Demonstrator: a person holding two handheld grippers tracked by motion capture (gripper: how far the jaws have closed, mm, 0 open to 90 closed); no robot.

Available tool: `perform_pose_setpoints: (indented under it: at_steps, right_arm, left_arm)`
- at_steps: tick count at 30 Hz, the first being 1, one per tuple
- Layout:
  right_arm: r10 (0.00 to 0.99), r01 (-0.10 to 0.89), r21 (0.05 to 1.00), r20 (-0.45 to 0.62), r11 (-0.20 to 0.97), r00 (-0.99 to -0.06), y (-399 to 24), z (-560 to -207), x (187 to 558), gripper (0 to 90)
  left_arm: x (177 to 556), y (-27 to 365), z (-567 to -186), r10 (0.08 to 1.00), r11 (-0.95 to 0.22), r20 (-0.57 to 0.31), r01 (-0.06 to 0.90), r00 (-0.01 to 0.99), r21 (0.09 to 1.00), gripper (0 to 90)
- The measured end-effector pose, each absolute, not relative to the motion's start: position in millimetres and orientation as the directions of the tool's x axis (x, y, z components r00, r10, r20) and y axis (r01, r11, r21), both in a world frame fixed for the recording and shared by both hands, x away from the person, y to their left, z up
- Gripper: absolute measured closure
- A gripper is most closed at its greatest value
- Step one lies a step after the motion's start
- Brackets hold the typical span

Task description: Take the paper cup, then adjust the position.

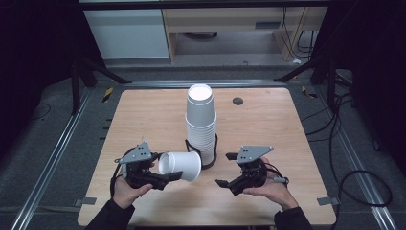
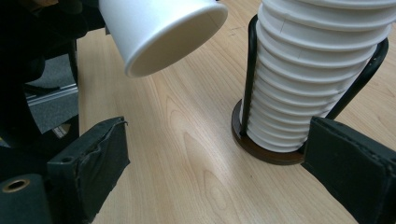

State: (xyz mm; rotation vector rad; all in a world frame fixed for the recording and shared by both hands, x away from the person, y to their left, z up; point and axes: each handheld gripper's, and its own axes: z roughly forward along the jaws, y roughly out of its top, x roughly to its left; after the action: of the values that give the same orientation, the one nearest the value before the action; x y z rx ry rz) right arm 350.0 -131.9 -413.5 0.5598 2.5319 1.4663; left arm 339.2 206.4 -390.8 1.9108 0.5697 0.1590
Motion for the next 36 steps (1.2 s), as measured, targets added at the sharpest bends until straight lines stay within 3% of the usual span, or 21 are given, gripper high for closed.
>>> perform_pose_setpoints:
  at_steps: [36]
  right_arm:
    - [0.218,0.267,0.869,0.190,0.417,-0.957,-108,-428,347,4.9]
  left_arm:
    - [335,186,-401,0.296,-0.295,-0.172,0.261,0.940,0.919,20.7]
